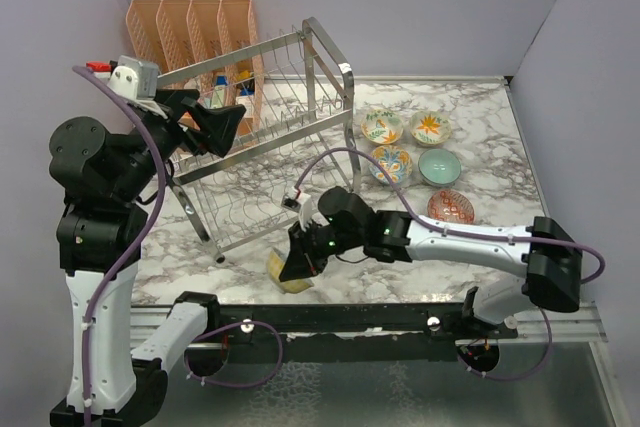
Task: Load the bowls into the dish rack
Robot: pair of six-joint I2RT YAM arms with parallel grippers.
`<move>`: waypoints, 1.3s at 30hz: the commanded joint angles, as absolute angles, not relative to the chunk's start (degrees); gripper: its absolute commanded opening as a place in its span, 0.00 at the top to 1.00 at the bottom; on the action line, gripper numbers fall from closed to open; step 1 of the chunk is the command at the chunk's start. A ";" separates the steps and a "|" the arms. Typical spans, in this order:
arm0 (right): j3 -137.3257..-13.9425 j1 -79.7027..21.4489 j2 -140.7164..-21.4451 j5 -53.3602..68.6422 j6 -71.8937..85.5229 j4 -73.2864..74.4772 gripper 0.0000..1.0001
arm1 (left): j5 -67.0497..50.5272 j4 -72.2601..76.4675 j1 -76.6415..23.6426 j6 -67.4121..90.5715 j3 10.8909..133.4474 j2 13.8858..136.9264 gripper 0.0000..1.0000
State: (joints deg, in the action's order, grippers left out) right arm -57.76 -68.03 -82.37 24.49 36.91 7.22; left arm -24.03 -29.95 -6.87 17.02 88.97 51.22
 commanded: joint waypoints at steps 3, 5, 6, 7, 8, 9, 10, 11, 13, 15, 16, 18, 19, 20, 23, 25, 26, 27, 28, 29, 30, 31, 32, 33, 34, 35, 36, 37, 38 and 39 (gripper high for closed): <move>-63.69 -67.86 -88.29 32.90 42.13 -6.22 0.99 | -24.52 -30.41 -7.12 16.90 92.21 51.08 0.01; -63.78 -67.35 -89.63 33.22 44.42 -9.02 0.99 | -24.43 -30.39 -7.12 16.83 92.39 51.04 0.01; -63.42 -66.97 -90.31 33.54 45.83 -10.85 0.99 | -24.36 -30.44 -7.11 16.77 92.45 51.11 0.01; -62.84 -66.48 -90.98 34.01 47.62 -13.02 0.99 | -24.34 -30.45 -7.12 16.76 92.54 51.07 0.01; -62.09 -65.86 -91.56 34.57 49.40 -15.38 0.99 | -24.35 -30.49 -7.11 16.66 92.62 51.13 0.01; -61.28 -65.17 -92.25 35.41 51.37 -18.20 0.99 | -24.39 -30.62 -7.11 16.63 92.76 51.19 0.01; -60.72 -64.53 -93.01 36.37 53.25 -20.50 0.99 | -24.42 -30.67 -7.14 16.53 92.85 51.23 0.01; -60.38 -63.89 -94.00 37.18 54.64 -23.01 0.99 | -24.39 -30.66 -7.12 16.44 92.89 51.28 0.01; -60.68 -62.97 -95.88 38.30 56.62 -26.75 0.99 | -24.39 -30.76 -7.12 16.37 92.97 51.20 0.01; -61.30 -62.28 -97.60 38.24 57.95 -29.16 0.99 | -24.35 -30.76 -7.12 16.42 92.99 51.22 0.01; -61.42 -61.77 -98.50 38.50 58.97 -30.92 0.99 | -24.38 -30.76 -7.12 16.41 93.07 51.24 0.01; -61.08 -60.69 -100.17 39.37 61.94 -35.71 0.99 | -24.35 -30.82 -7.21 16.37 93.27 51.41 0.01; -61.01 -60.16 -100.98 39.84 63.31 -38.30 0.99 | -24.39 -30.92 -7.25 16.43 93.40 51.49 0.01; -61.23 -59.63 -102.02 40.06 64.27 -40.13 0.99 | -24.51 -30.94 -7.29 16.36 93.47 51.58 0.01; -62.73 -58.01 -103.81 39.77 65.55 -43.48 0.99 | -24.44 -31.01 -7.53 16.25 93.67 52.05 0.01; -64.34 -56.83 -105.51 39.64 66.41 -45.35 0.99 | -24.35 -31.17 -7.71 16.10 93.77 52.28 0.01; -65.43 -56.28 -106.61 39.83 66.97 -46.10 0.99 | -24.23 -31.23 -7.80 15.94 93.78 52.48 0.01; -66.71 -55.77 -107.92 40.06 67.64 -46.84 0.99 | -24.06 -31.40 -7.90 15.79 93.78 52.59 0.01; -67.98 -55.33 -109.28 40.35 68.23 -47.65 0.99 | -23.91 -31.52 -7.97 15.63 93.78 52.63 0.01; -69.49 -54.94 -110.77 40.54 68.75 -48.35 0.99 | -23.76 -31.63 -8.00 15.48 93.66 52.69 0.01; -70.80 -54.55 -112.27 40.58 69.35 -49.12 0.99 | -23.51 -31.68 -8.06 15.26 93.62 52.73 0.01; -72.03 -54.20 -113.65 40.43 69.98 -50.07 0.99 | -23.31 -31.84 -8.08 14.94 93.61 52.78 0.01; -73.43 -53.90 -115.09 40.36 70.52 -50.76 0.99 | -23.12 -31.93 -8.13 14.83 93.56 52.89 0.01; -74.69 -53.60 -116.38 40.28 71.02 -51.43 0.99 | -22.90 -32.08 -8.17 14.61 93.57 52.97 0.01; -76.19 -53.30 -117.68 40.14 71.29 -52.04 0.99 | -22.74 -32.23 -8.25 14.37 93.52 53.13 0.01; -77.48 -53.08 -118.81 39.65 71.36 -52.22 0.99 | -22.55 -32.33 -8.34 14.24 93.47 53.22 0.01; -78.64 -52.76 -119.84 39.09 71.44 -52.31 0.99 | -22.33 -32.47 -8.42 14.17 93.37 53.26 0.01; -79.91 -52.47 -120.99 38.69 71.56 -52.51 0.99 | -22.25 -32.51 -8.44 14.05 93.22 53.26 0.01; -81.18 -52.16 -122.21 38.63 72.23 -52.83 0.99 | -22.12 -32.53 -8.44 14.06 93.06 53.26 0.01; -82.87 -51.93 -123.70 38.85 72.79 -53.16 0.99 | -22.10 -32.52 -8.44 14.00 92.89 53.22 0.01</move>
